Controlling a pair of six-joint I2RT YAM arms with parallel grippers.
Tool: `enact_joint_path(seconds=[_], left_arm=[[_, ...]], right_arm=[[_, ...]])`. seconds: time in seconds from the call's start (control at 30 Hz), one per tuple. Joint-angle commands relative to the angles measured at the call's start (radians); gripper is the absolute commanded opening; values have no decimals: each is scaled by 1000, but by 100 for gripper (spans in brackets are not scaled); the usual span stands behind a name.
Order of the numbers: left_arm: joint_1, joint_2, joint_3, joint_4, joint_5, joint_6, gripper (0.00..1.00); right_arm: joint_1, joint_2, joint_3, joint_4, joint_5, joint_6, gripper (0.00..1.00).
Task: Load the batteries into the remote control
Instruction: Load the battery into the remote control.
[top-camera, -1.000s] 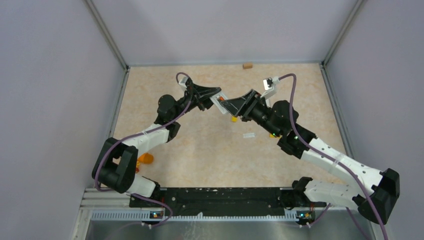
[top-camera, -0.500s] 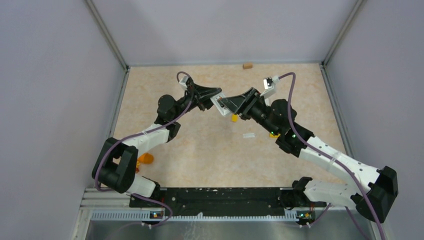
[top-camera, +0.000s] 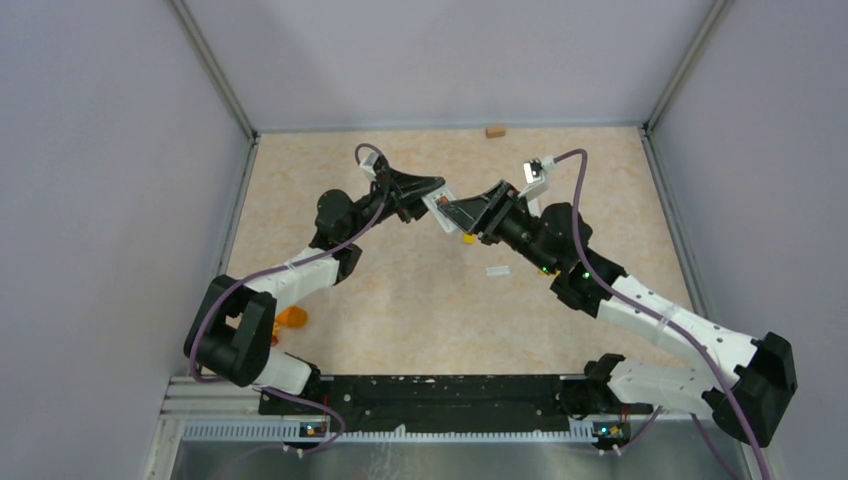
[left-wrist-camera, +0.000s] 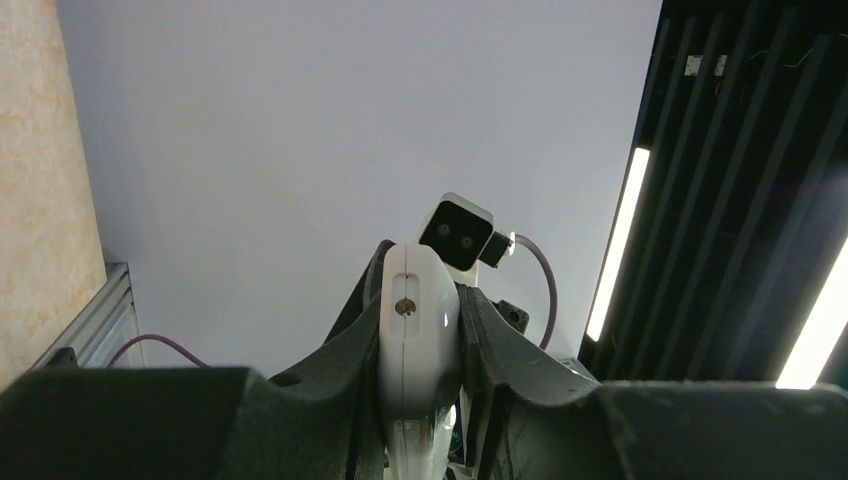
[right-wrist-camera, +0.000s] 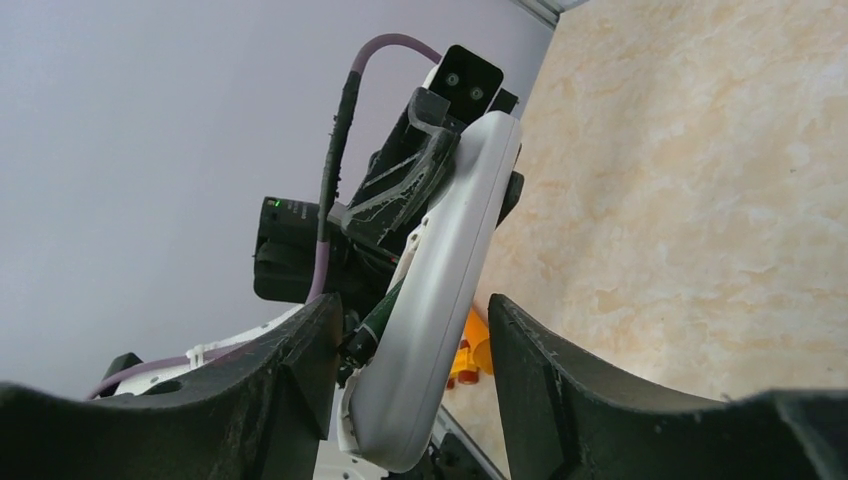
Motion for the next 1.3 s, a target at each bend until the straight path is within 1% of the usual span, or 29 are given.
enact_joint_path(seconds=[0.0, 0.13, 0.27, 0.43, 0.5, 0.53, 0.67, 0.77, 0.9, 1.0, 1.07, 1.13, 1.17, 1.27], left_arm=[[-3, -1, 43, 47, -7, 4, 0], [-4, 0, 55, 45, 1, 14, 0], [-4, -7, 73, 31, 19, 45, 0], [-6, -16, 103, 8, 49, 91, 0], [-7, -20, 107, -7, 52, 109, 0], [-7, -24, 108, -17, 54, 121, 0], [-5, -36, 112, -70, 49, 175, 0], [-1, -38, 110, -97, 45, 207, 0], [8, -35, 101, -102, 44, 215, 0], [10, -32, 100, -98, 46, 212, 0], [10, -32, 100, -90, 47, 205, 0], [10, -33, 98, -83, 49, 194, 0], [10, -35, 95, -80, 50, 189, 0], [10, -35, 91, -61, 50, 171, 0]], right_arm=[[4, -35, -12, 66, -13, 1, 53], [-4, -28, -11, 62, -21, 9, 44], [-9, -5, 4, 43, -32, 20, 38], [-11, 27, 33, 13, -33, 15, 36], [-11, 37, 40, 9, -58, 9, 37], [-11, 41, 45, 6, -66, 4, 38], [-11, 34, 48, 2, -74, -19, 58], [-11, -1, 26, 36, -71, -35, 68], [-12, -40, 6, 64, -68, -53, 72], [-14, -57, -7, 73, -69, -45, 73], [-17, -63, -22, 84, -67, -30, 72], [-24, -69, -34, 89, -68, -9, 68], [-26, -70, -41, 94, -69, -1, 65], [-35, -69, -60, 118, -83, 23, 53]])
